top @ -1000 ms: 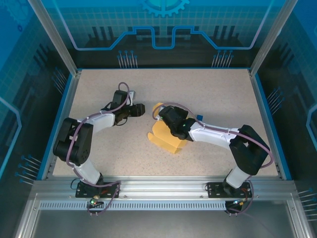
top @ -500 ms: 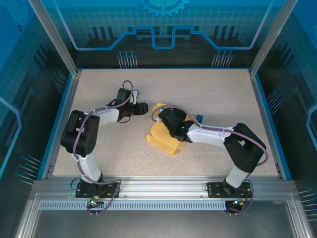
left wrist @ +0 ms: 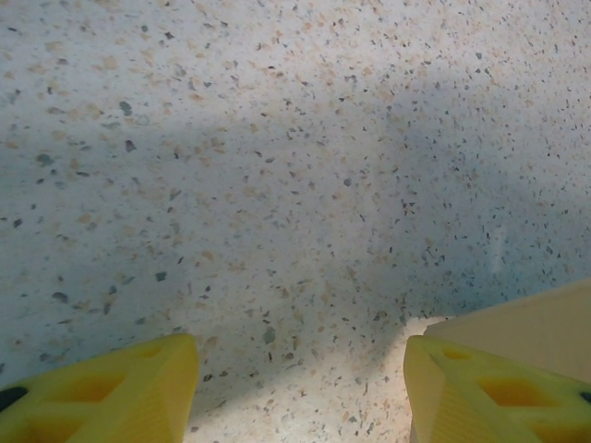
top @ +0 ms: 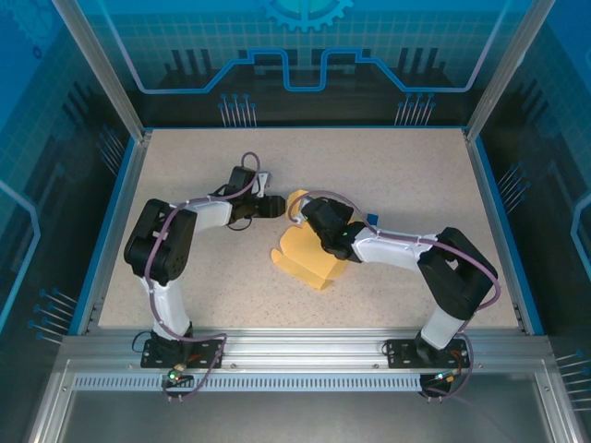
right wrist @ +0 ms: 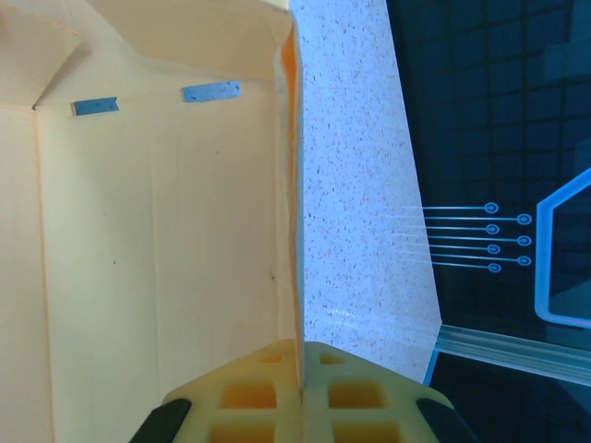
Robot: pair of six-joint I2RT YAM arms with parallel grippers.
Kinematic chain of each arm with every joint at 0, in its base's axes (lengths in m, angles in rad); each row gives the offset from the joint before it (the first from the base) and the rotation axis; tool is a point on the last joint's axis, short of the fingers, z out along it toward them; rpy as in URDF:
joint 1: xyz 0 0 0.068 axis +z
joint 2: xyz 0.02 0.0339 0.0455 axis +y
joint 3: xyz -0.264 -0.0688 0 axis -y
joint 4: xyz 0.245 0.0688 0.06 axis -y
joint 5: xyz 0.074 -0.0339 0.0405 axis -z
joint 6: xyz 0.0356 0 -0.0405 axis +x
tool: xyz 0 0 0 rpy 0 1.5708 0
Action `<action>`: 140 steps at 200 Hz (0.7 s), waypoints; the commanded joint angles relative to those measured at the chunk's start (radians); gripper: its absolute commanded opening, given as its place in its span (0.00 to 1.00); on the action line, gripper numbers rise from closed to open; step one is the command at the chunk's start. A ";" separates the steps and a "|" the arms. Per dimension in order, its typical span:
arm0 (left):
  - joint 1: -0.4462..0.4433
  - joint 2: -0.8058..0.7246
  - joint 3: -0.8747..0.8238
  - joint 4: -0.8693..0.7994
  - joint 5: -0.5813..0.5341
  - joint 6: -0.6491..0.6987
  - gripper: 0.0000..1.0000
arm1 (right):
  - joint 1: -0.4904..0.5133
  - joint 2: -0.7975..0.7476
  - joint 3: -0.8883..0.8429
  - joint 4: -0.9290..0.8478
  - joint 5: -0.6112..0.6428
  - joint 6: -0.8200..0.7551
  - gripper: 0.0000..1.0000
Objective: Fold the paper box
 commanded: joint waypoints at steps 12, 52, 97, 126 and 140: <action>-0.009 0.030 0.043 -0.011 0.034 0.010 0.62 | -0.026 -0.011 -0.018 0.028 -0.044 0.032 0.03; -0.013 0.042 0.056 -0.005 0.052 0.017 0.62 | -0.045 -0.013 -0.024 0.030 -0.068 0.045 0.03; -0.034 -0.007 0.010 0.051 0.113 0.040 0.62 | -0.057 -0.017 -0.029 0.030 -0.080 0.060 0.02; -0.057 -0.042 -0.020 0.089 0.152 0.059 0.62 | -0.062 -0.026 -0.026 0.030 -0.094 0.069 0.02; -0.074 -0.051 -0.027 0.098 0.157 0.073 0.62 | -0.063 -0.030 -0.022 0.023 -0.103 0.075 0.02</action>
